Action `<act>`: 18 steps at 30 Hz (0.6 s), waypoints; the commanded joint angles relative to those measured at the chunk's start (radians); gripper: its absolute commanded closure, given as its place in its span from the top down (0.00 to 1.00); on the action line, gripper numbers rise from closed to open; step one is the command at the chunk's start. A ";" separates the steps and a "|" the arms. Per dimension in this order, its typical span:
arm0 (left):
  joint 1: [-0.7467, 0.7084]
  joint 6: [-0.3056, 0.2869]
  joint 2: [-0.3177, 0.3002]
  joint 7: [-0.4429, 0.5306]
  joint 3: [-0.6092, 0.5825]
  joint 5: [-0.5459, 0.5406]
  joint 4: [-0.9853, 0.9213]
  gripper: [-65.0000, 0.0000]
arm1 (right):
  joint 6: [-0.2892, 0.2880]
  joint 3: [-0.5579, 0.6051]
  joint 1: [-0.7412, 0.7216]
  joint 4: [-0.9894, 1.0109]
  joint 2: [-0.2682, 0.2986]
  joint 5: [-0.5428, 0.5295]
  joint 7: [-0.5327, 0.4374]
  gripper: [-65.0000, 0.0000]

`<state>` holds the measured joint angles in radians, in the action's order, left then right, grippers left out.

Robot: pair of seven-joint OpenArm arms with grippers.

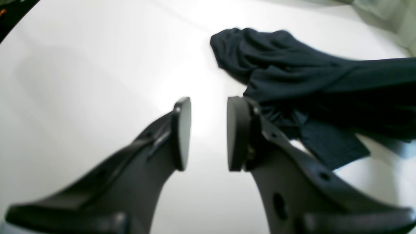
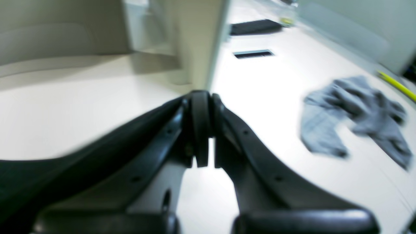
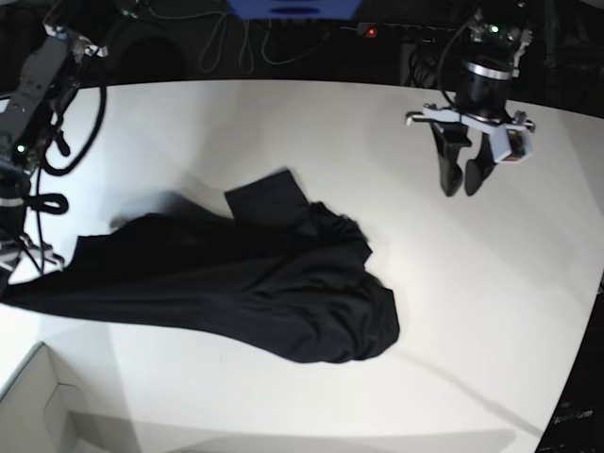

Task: Layout the t-shirt on the table in an organized manner, then fold the t-shirt properly
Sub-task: 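Grasp the shirt's other end with the left gripper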

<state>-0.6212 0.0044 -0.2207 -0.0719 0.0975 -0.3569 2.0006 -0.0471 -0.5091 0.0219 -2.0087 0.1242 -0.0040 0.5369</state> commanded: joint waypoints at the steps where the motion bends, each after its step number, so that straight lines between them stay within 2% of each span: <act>1: 0.017 -0.001 -0.003 0.027 -0.011 0.002 0.013 0.29 | 0.005 -0.009 0.003 -0.016 0.012 0.000 -0.011 0.00; 3: 0.051 -0.001 -0.003 0.017 -0.038 0.002 -0.008 0.29 | 0.005 -0.013 0.029 -0.014 0.012 -0.001 0.018 0.00; 5: 0.105 -0.001 -0.001 -0.039 -0.060 0.002 -0.021 0.29 | -0.003 -0.016 0.054 -0.014 0.012 -0.001 0.030 0.00; 8: 0.192 -0.001 0.001 -0.157 -0.092 0.002 -0.031 0.29 | -0.079 -0.018 0.086 -0.014 0.013 0.002 0.058 0.00; 10: 0.254 -0.001 0.005 -0.200 -0.126 0.002 -0.068 0.29 | -0.115 -0.018 0.108 -0.014 0.013 0.003 0.085 0.08; 13: 0.335 -0.001 0.042 -0.216 -0.153 0.006 -0.165 0.29 | -0.122 -0.016 0.145 -0.014 0.015 0.003 0.105 0.25; 16: 0.398 -0.005 0.071 -0.216 -0.157 0.003 -0.283 0.36 | -0.122 -0.018 0.186 -0.016 0.015 0.003 0.101 0.41; 18: 0.426 -0.007 0.088 -0.210 -0.157 0.003 -0.343 0.41 | -0.122 -0.018 0.215 -0.016 0.015 0.003 0.101 0.46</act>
<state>-0.2035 0.0044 -0.1318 -0.3107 -0.0605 -0.3496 1.6329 -0.1692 -0.5232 0.2420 -2.0048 0.1261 -0.0036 0.6628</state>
